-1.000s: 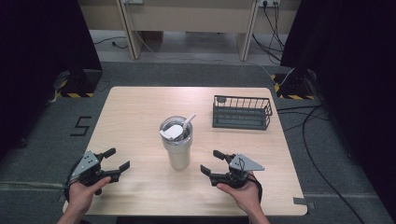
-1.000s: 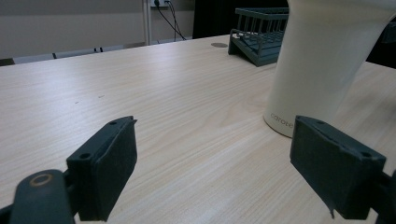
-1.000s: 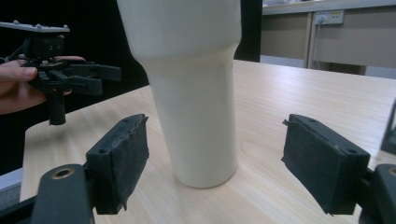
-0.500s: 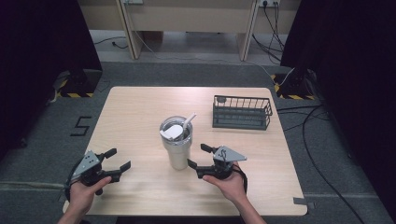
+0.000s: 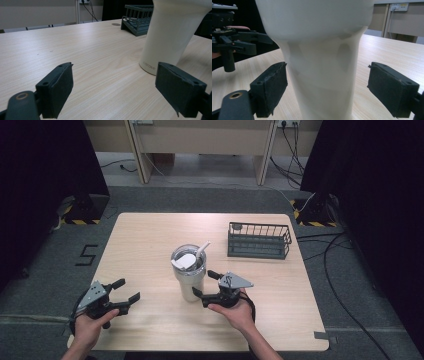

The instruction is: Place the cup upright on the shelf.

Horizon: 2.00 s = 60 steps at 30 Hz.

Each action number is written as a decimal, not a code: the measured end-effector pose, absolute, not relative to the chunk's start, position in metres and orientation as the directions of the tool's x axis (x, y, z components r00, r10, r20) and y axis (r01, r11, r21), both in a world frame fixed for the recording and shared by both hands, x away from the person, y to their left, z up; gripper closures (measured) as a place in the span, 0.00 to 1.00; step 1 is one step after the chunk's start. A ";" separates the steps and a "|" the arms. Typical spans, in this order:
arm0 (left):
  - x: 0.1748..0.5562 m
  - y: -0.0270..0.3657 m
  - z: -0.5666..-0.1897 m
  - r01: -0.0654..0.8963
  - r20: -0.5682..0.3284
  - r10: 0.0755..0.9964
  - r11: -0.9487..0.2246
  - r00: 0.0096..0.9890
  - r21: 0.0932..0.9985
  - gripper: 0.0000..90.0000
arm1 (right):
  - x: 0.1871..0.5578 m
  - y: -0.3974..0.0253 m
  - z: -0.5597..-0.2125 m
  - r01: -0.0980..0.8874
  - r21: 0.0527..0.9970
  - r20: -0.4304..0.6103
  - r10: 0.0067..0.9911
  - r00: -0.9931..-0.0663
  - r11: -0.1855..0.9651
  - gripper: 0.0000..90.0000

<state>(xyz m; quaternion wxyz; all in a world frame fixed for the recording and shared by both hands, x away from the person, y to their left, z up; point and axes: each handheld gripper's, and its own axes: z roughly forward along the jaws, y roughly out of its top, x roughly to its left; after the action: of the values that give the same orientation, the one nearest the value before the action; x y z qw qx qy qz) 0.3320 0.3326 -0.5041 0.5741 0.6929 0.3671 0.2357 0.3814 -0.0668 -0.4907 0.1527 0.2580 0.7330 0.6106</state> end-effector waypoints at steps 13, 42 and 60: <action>0.332 0.332 -0.504 0.241 -0.095 0.778 -0.074 0.621 0.968 0.16 | 0.390 -0.051 -0.495 0.192 0.971 0.085 0.552 -0.830 0.139 0.13; 0.333 0.332 -0.505 0.243 -0.096 0.773 -0.077 0.628 0.967 0.16 | 0.402 -0.029 -0.500 0.166 0.974 0.054 0.548 -0.835 0.157 0.12; 0.333 0.333 -0.505 0.244 -0.094 0.773 -0.080 0.627 0.967 0.16 | 0.401 -0.028 -0.498 0.157 0.973 0.036 0.558 -0.829 0.170 0.12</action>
<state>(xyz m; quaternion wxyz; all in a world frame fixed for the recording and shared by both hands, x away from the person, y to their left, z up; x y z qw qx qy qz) 0.3333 0.3329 -0.5054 0.5720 0.6974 0.3645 0.2315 0.4010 -0.0276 -0.4977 0.1676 0.2394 0.7462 0.5981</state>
